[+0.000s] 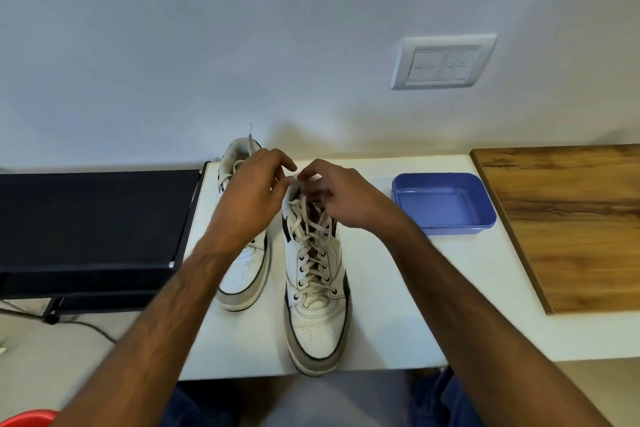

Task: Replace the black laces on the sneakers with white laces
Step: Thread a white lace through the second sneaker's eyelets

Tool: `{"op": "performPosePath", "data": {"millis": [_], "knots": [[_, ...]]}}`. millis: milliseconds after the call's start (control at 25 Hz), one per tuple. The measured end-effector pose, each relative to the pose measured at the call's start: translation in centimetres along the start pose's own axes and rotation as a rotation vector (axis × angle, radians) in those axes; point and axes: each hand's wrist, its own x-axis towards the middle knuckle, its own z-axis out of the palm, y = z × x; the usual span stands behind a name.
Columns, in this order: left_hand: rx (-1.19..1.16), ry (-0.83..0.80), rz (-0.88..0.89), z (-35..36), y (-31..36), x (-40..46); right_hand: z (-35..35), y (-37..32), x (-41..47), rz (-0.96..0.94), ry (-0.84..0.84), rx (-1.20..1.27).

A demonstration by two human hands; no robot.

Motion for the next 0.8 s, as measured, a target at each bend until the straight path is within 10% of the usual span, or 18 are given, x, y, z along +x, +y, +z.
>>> {"op": "performPosePath", "data": {"millis": [200,400,800], "knots": [[0.109,-0.216,-0.048,1.0,1.5,-3.4,-1.5,1.0,1.7,-0.151,0.232,-0.344],[0.480,-0.401,-0.054,3.7,4.0,-4.6,-0.7,2.8,1.4,-0.171,0.078,-0.212],[0.397,-0.379,-0.136,4.8,6.5,-5.6,-1.8,-3.1,2.3,-0.191,-0.108,-0.663]]}}
